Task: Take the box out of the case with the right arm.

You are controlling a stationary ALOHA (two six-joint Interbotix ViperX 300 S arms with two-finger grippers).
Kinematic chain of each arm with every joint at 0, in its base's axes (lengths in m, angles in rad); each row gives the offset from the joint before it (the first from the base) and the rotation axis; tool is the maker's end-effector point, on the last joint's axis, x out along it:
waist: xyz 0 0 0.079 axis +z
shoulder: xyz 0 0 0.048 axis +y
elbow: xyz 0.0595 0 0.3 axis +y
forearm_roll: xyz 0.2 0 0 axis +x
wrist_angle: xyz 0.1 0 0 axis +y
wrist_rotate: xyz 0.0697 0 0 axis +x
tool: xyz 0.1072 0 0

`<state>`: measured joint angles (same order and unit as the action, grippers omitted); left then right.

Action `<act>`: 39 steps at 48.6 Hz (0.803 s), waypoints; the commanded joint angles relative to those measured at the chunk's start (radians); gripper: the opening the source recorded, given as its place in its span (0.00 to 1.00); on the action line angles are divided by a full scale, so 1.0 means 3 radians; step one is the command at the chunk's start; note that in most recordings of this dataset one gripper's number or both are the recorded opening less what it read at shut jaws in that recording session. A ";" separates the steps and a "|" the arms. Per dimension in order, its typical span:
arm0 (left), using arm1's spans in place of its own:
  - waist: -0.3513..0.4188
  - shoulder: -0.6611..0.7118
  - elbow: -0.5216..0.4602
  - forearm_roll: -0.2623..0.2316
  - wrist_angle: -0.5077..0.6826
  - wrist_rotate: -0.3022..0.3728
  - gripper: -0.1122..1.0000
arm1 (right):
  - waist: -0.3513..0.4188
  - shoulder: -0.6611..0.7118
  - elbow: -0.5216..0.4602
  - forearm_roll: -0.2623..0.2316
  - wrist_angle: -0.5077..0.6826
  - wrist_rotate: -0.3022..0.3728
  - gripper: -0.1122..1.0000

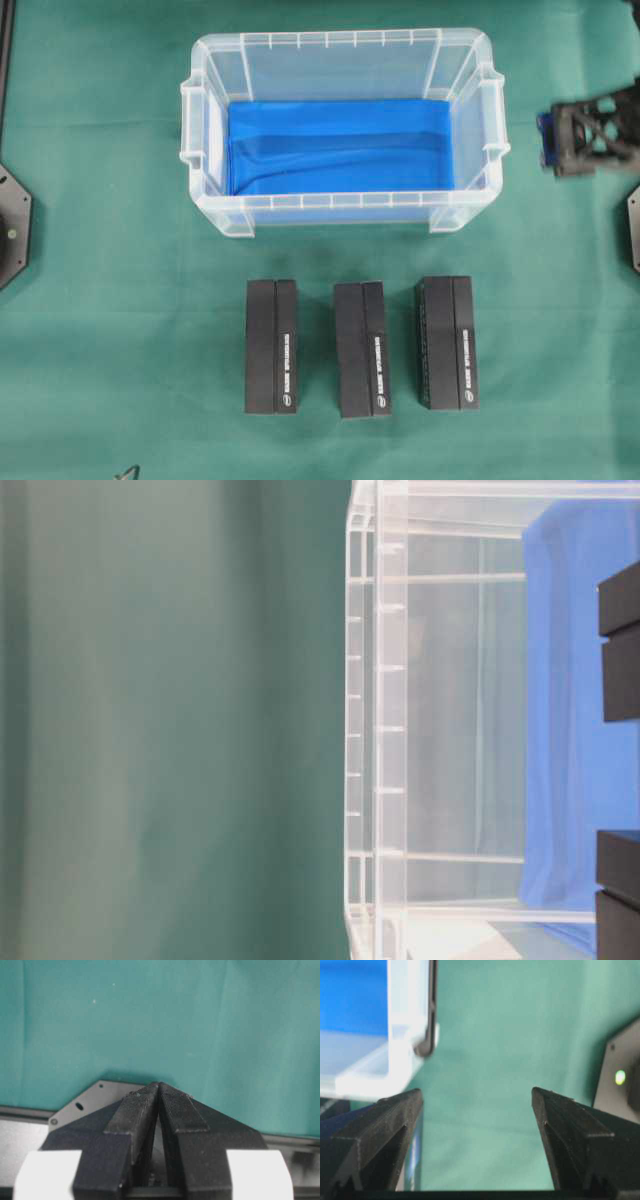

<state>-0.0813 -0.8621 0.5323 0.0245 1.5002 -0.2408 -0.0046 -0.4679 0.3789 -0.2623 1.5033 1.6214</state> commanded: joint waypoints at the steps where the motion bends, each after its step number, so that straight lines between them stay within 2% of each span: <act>1: -0.0005 0.0010 -0.0031 0.0010 -0.0010 0.0005 0.12 | -0.0225 -0.0036 -0.0031 0.0000 -0.0092 -0.0179 0.89; 9: -0.0005 0.0010 -0.0031 0.0010 -0.0010 0.0005 0.12 | -0.0573 -0.0036 -0.0031 0.0041 -0.0159 -0.0501 0.89; 18: -0.0005 0.0010 -0.0031 0.0010 -0.0010 0.0000 0.12 | -0.0772 -0.0036 -0.0036 0.0102 -0.0159 -0.0711 0.89; 39: -0.0005 0.0031 -0.0031 0.0010 -0.0010 -0.0005 0.12 | -0.0793 -0.0036 -0.0031 0.0143 -0.0159 -0.0736 0.89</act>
<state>-0.0813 -0.8590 0.5323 0.0245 1.5002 -0.2408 -0.2408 -0.4679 0.3789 -0.2209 1.4588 1.4021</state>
